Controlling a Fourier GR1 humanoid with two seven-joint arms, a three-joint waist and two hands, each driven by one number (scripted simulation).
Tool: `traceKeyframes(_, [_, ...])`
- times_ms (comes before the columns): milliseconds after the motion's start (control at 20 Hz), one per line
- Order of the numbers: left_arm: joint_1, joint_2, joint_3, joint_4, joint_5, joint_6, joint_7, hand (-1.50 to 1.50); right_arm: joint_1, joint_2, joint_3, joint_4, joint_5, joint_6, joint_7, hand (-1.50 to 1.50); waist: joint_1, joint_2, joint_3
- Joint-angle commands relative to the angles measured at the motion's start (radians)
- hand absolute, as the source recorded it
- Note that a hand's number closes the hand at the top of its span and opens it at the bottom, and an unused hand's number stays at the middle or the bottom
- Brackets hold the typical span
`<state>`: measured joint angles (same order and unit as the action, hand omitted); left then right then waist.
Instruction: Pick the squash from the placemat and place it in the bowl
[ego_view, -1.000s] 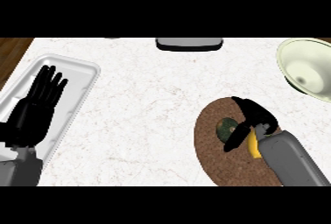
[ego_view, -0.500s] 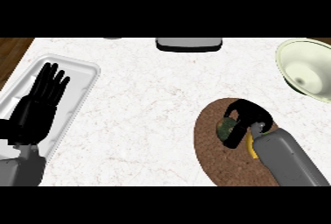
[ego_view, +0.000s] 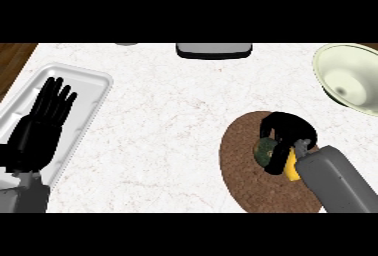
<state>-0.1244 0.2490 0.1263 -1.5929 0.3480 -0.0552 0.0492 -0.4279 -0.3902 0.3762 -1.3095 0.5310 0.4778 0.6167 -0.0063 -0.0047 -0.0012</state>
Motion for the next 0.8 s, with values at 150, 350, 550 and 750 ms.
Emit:
traceKeyframes(150, [0.008,-0.007,0.013,-0.003,-0.001,0.022,0.004,0.00,0.089,-0.299,0.116,-0.254,0.015,0.069,-0.579,1.50,-0.051,-0.013,0.008])
traceKeyframes(350, [0.029,0.023,0.044,-0.006,0.012,0.000,-0.005,0.00,0.167,-0.518,-0.040,-0.289,0.011,-0.078,-0.877,1.50,-0.053,-0.005,0.006])
traceKeyframes(550, [0.075,0.002,0.016,-0.029,0.006,-0.019,-0.017,0.00,0.272,-0.611,-0.256,-0.254,-0.062,-0.209,-1.029,1.50,-0.043,-0.005,0.003])
traceKeyframes(750, [0.064,0.006,0.022,-0.005,-0.009,-0.018,-0.029,0.00,0.307,-0.669,-0.464,-0.208,-0.156,-0.232,-1.079,1.50,-0.037,-0.002,0.002])
